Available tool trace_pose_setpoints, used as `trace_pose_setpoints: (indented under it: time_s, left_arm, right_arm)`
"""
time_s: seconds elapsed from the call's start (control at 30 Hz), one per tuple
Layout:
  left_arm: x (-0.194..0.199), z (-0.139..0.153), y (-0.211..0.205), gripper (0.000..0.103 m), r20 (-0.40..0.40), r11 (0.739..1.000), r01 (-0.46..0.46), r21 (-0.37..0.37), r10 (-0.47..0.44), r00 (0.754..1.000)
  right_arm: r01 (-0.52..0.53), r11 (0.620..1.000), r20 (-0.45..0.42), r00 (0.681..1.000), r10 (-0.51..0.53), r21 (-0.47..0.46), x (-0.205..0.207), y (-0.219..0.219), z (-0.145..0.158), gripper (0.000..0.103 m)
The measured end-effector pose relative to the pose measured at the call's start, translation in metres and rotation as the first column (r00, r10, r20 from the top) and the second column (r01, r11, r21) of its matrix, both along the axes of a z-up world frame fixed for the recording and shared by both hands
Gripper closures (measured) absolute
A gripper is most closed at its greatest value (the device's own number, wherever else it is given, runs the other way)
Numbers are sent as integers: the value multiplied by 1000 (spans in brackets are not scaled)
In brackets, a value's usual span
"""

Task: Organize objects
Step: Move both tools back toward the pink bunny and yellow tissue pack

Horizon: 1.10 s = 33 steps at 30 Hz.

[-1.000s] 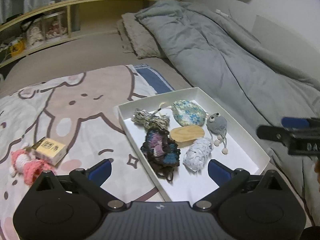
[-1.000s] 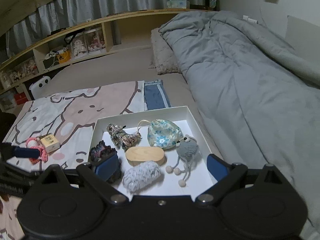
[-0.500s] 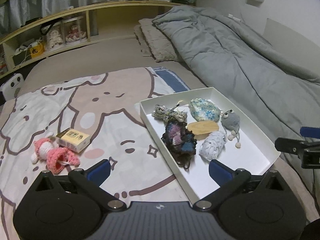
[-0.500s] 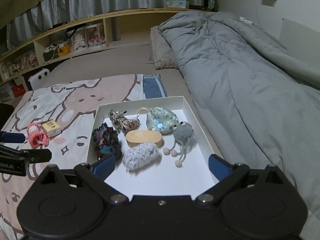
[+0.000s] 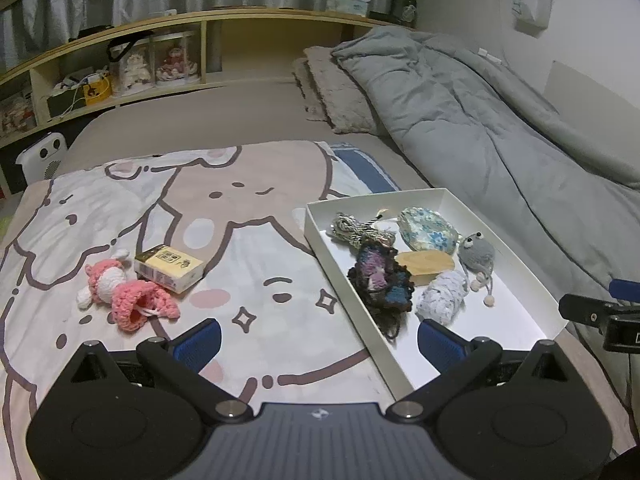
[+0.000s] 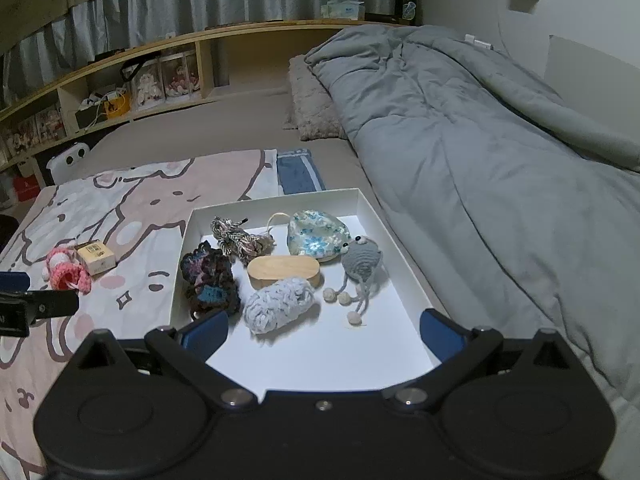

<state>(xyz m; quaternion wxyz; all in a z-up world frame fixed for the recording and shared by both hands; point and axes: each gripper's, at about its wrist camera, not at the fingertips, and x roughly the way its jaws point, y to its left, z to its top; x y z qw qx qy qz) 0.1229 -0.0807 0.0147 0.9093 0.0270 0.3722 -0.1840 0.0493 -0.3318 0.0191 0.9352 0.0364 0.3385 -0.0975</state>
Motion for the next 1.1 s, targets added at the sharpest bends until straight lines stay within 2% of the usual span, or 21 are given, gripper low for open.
trace_pose_setpoints:
  time_s: [0.47,0.7,0.83,1.1]
  left_arm:
    - [9,-7,26,0,1,997,-71,-20,71,997]
    - [26,-13,49,0,0,987,-157,-18,157,988]
    - [37,-16,64,0,12,975,-222,-20,222,975]
    - [60,-25,95,0,20,934,-354,-37,355,935]
  right_arm:
    - [46,999,8,999,-47,23,10,2,-13,0]
    - [2,999,41,999,-4,36,31,17,-15,0]
    - [-32,998,56,998,28,58,48,28,-17,0]
    - [-125,988,87,989,117,87,90,64,-16,0]
